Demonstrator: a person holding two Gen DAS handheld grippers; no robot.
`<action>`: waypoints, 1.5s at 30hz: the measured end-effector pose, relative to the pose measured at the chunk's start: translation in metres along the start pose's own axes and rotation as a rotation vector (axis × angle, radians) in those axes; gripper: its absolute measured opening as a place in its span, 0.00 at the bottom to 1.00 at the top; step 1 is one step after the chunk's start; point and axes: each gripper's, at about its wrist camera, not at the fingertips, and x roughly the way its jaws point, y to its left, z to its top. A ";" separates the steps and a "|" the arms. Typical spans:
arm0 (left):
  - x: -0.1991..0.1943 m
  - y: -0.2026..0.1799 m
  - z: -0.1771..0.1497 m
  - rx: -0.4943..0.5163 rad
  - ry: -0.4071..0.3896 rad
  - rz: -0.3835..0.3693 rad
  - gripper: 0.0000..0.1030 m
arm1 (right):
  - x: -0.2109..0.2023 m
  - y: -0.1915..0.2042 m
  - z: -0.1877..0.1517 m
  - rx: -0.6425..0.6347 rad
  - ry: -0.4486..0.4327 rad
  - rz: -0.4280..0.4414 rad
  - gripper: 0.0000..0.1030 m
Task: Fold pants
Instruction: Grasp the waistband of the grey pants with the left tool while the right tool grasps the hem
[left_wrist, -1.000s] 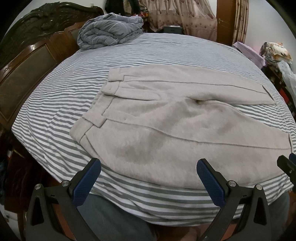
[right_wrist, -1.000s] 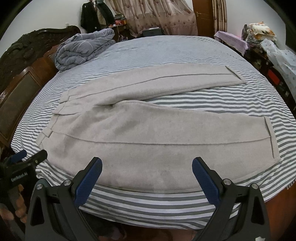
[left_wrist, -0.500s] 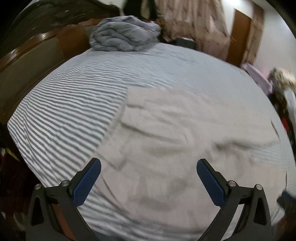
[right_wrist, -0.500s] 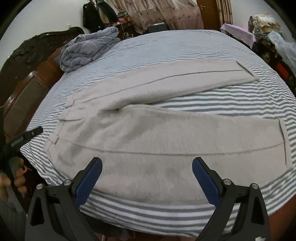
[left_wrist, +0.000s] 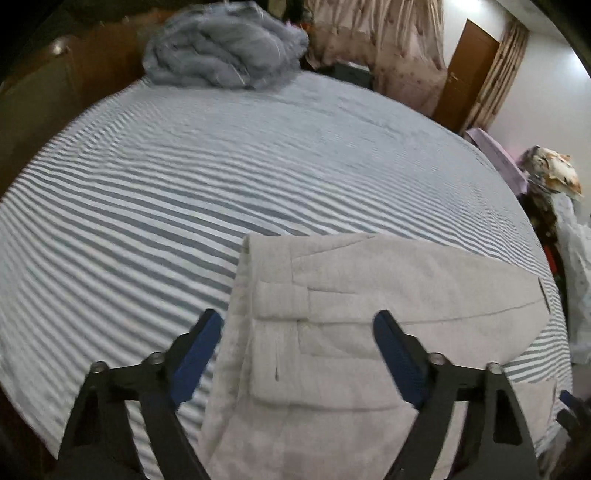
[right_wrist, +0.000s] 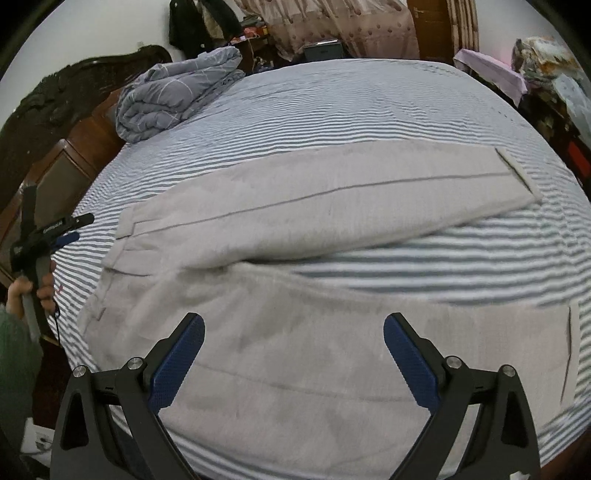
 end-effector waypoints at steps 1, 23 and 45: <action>0.007 0.003 0.002 -0.004 0.013 -0.008 0.71 | 0.007 0.001 0.004 -0.017 0.008 -0.005 0.94; 0.114 0.027 0.040 0.113 0.094 -0.225 0.63 | 0.178 0.011 0.180 -0.257 0.130 0.162 0.91; 0.118 0.009 0.038 0.162 0.126 -0.334 0.20 | 0.265 0.029 0.220 -0.600 0.374 0.208 0.25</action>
